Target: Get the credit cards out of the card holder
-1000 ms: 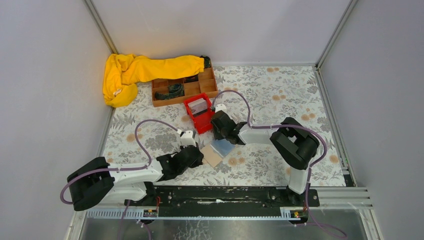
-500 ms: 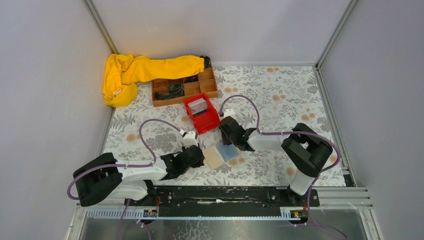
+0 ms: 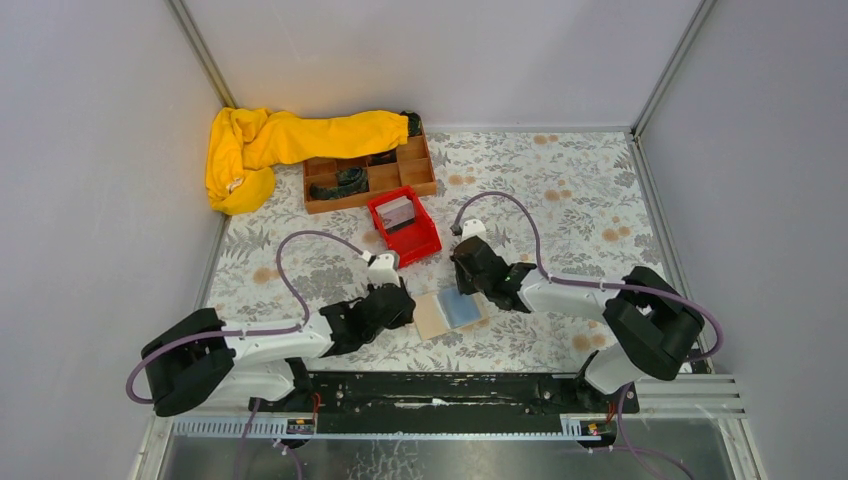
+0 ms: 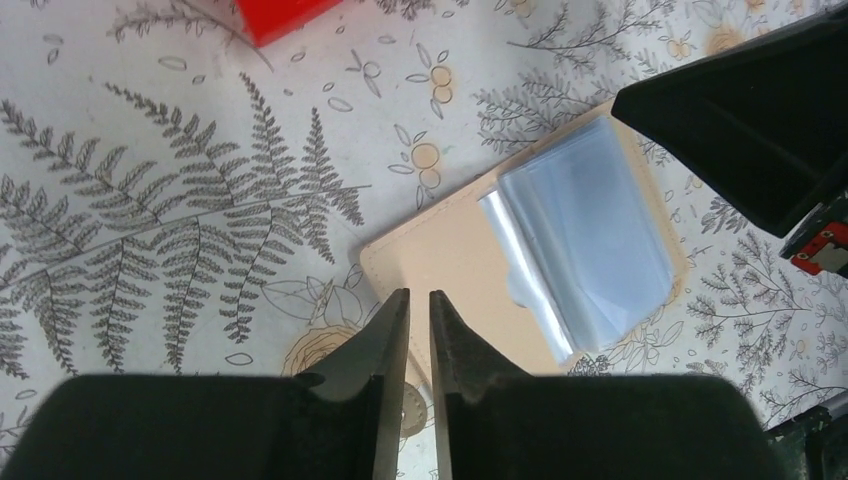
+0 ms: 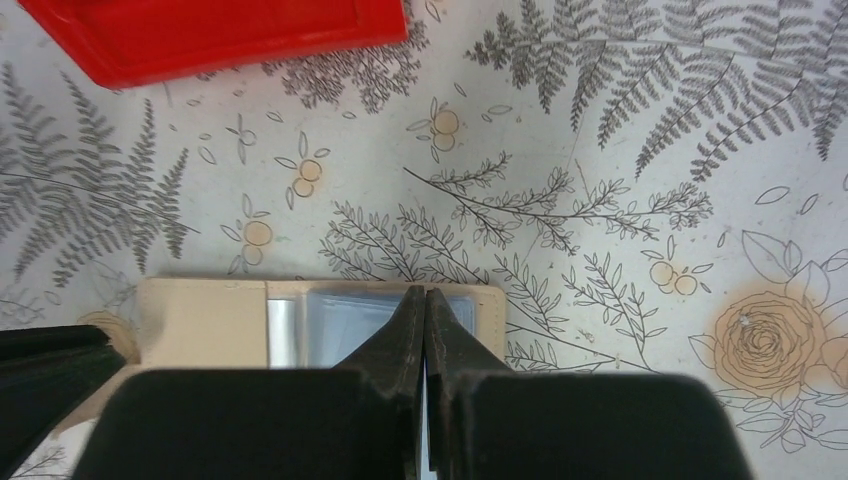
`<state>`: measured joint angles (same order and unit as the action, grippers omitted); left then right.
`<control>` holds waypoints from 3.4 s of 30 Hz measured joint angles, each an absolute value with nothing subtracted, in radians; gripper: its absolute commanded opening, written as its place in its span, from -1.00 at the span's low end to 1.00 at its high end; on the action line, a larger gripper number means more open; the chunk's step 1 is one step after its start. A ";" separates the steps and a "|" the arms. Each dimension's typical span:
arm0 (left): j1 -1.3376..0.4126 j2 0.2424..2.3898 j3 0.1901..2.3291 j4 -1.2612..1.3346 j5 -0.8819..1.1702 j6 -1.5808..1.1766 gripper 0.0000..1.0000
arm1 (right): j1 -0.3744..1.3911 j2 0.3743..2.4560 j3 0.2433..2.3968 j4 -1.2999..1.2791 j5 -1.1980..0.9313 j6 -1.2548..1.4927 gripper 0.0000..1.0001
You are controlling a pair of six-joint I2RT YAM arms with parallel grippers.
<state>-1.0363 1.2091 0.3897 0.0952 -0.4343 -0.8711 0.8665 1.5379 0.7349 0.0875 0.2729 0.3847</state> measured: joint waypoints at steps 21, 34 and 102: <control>-1.109 1.270 0.433 0.102 -0.360 -0.883 -0.89 | 0.863 1.341 0.568 0.107 0.271 0.336 -0.69; -1.125 1.369 0.432 0.151 -0.348 -0.928 -1.00 | 0.861 1.307 0.495 0.136 0.215 0.340 -1.00; -1.126 1.390 0.430 0.187 -0.369 -0.931 -1.00 | 0.905 1.317 0.480 0.130 0.199 0.369 -1.00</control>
<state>-1.1255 1.3903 0.4301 0.1875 -0.3695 -0.9314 0.9047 1.3174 0.4801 0.1303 0.1986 0.3695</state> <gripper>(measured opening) 0.011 0.011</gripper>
